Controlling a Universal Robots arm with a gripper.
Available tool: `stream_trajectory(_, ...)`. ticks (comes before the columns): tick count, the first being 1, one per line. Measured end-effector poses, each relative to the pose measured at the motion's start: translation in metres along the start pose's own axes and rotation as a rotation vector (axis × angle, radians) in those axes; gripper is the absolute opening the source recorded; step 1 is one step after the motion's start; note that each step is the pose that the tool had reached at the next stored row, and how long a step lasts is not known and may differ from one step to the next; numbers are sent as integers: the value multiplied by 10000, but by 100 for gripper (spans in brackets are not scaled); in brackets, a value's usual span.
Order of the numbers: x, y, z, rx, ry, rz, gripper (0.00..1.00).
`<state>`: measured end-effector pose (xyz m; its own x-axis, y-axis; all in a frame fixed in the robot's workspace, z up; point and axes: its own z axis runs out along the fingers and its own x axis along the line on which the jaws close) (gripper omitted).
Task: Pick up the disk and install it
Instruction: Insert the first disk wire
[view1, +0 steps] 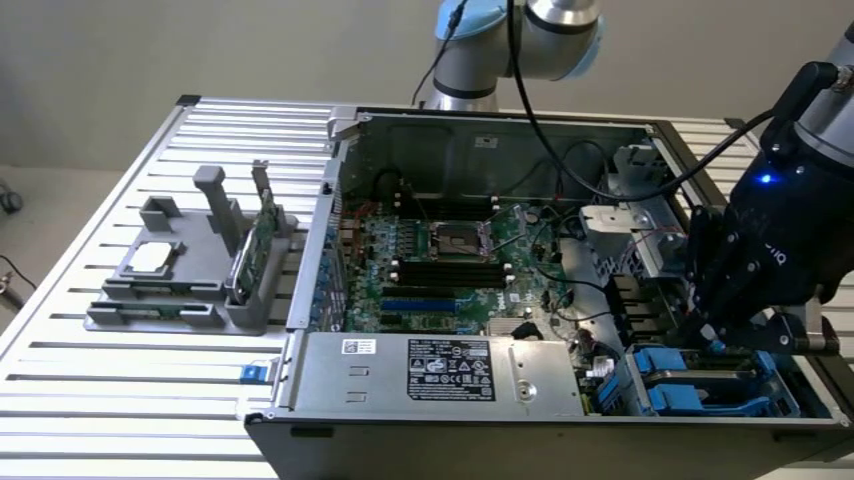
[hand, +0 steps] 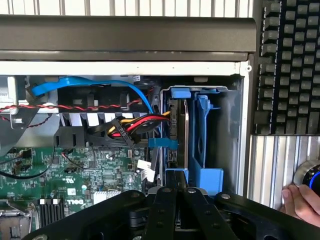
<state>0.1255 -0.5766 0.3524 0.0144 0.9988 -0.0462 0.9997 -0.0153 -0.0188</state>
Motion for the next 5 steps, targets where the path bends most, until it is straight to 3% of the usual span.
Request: stream_trajectory(5,0,0,0,0,14,1,11)
